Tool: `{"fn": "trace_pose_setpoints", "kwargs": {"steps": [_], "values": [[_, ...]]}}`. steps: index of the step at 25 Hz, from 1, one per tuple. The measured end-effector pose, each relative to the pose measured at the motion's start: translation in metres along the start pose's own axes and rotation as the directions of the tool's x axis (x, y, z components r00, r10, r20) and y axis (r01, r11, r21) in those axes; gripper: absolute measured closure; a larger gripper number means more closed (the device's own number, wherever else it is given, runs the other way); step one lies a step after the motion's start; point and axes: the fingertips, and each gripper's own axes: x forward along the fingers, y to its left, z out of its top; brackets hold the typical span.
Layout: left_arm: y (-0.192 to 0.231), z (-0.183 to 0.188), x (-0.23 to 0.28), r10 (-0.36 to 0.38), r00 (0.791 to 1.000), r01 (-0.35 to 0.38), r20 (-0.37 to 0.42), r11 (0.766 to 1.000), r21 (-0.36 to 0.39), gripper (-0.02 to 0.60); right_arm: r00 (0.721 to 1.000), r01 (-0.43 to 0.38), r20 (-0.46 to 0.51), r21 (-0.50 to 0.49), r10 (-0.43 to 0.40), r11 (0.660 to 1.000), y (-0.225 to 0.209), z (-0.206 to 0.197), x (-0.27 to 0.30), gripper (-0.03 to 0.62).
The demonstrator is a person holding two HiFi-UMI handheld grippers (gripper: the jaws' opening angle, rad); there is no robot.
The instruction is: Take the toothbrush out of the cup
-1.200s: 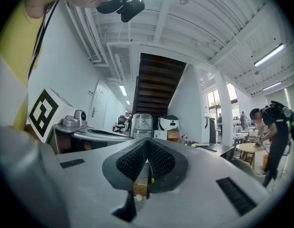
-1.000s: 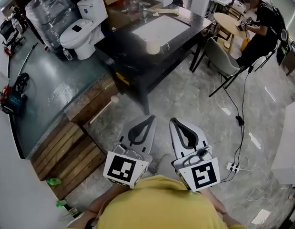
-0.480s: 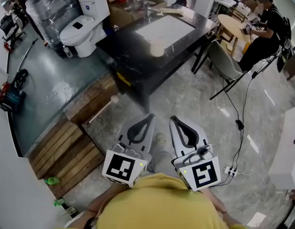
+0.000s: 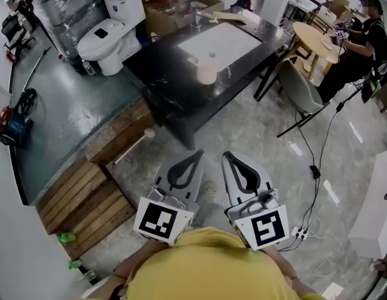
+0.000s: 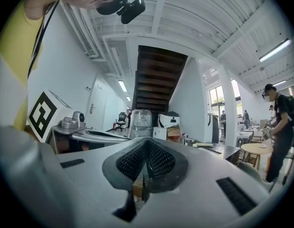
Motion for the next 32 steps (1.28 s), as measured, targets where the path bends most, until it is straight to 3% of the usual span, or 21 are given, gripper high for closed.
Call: {"fn": "trace_pose_setpoints", "kwargs": {"steps": [4, 7, 17, 23, 32], "values": [[0.014, 0.008, 0.036, 0.014, 1.0, -0.014, 0.014, 1.0, -0.011, 0.571, 0.998, -0.034, 0.056, 0.002, 0.034, 0.999, -0.028, 0.009, 0.027, 0.579], [0.026, 0.009, 0.063, 0.027, 1.0, -0.027, 0.008, 1.0, 0.0, 0.571, 0.999, -0.04, 0.004, -0.006, 0.04, 0.999, -0.053, 0.001, 0.046, 0.577], [0.053, 0.008, 0.131, 0.089, 0.996, -0.089, -0.014, 0.996, 0.022, 0.571, 0.995, -0.096, 0.009, 0.005, 0.096, 0.995, -0.117, -0.007, 0.091, 0.577], [0.062, 0.008, 0.148, 0.13, 0.991, -0.13, -0.016, 0.991, 0.012, 0.571, 0.99, -0.137, 0.013, 0.003, 0.137, 0.991, -0.134, -0.009, 0.102, 0.578], [0.071, 0.009, 0.165, 0.147, 0.989, -0.146, -0.035, 0.989, 0.021, 0.571, 0.991, -0.134, 0.035, 0.056, 0.132, 0.989, -0.15, -0.005, 0.117, 0.577]]}}
